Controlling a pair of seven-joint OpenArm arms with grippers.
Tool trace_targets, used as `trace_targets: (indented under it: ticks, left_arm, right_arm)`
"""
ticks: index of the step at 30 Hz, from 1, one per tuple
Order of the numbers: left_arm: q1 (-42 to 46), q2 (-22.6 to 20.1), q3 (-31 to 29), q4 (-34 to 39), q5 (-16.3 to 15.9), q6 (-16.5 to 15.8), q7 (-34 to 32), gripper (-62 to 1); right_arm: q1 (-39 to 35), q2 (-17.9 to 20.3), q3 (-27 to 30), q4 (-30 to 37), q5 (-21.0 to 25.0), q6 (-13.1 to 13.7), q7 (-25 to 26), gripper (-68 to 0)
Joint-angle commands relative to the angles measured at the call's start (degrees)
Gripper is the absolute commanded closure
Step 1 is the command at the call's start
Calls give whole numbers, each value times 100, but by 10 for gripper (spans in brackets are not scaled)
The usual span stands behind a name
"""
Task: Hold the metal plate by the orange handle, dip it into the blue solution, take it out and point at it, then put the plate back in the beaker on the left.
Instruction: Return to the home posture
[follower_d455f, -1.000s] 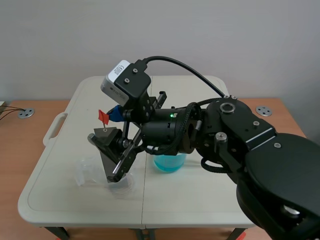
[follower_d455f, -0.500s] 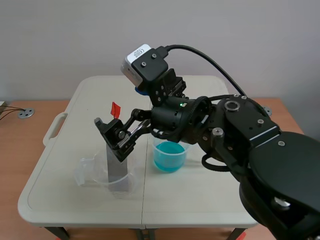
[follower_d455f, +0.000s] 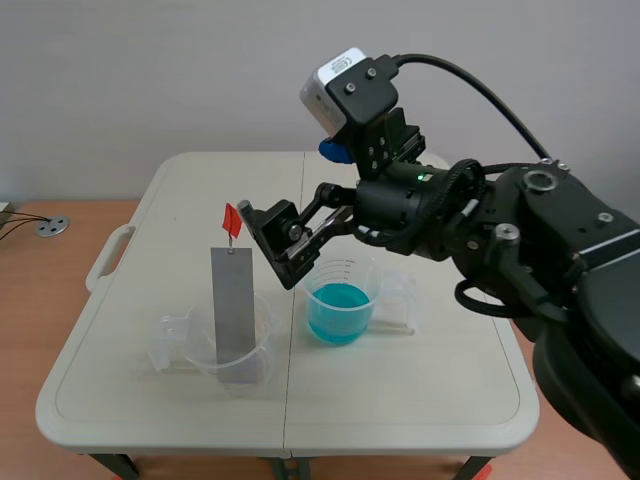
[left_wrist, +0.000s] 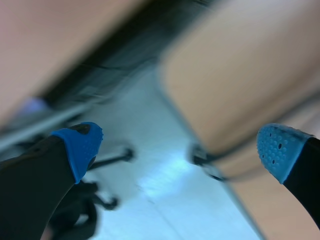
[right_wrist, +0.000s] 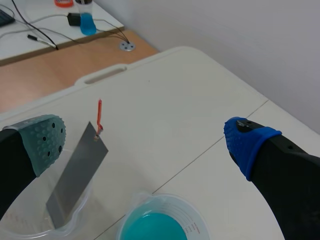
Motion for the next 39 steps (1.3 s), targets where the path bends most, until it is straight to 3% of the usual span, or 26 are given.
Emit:
trace_targets:
  ticks: [1,5,9,19,22,27,39]
  left_arm:
    - [31,-46,-267,262,-13,31,-229,-623]
    - [50,-44,-876,660,-15,37,-852,-623]
    - [50,-37,-994,1032,-17,33,-1762,-623]
    - [48,603,-962,2096,-13,11,-3316,-623]
    - [31,789,-868,2339,-13,-33,-3469,-623]
    - [-52,994,-638,2616,2,-164,-3493,-623]
    - [-625,1338,-2,2649,619,-181,-3458,-623]
  right_arm:
    - [-177,251,-22,393,262,-24,87,-664]
    - [-726,658,46,1019,485,-212,90,-663]
    - [-1338,903,356,1563,485,-330,107,-663]
    - [-2959,953,1598,2498,479,-433,264,-663]
    - [-3410,953,1939,2623,470,-435,391,-663]
    - [-4092,968,2437,2638,455,-476,1069,-664]
    - [-5252,1539,3036,2638,439,-608,1895,-664]
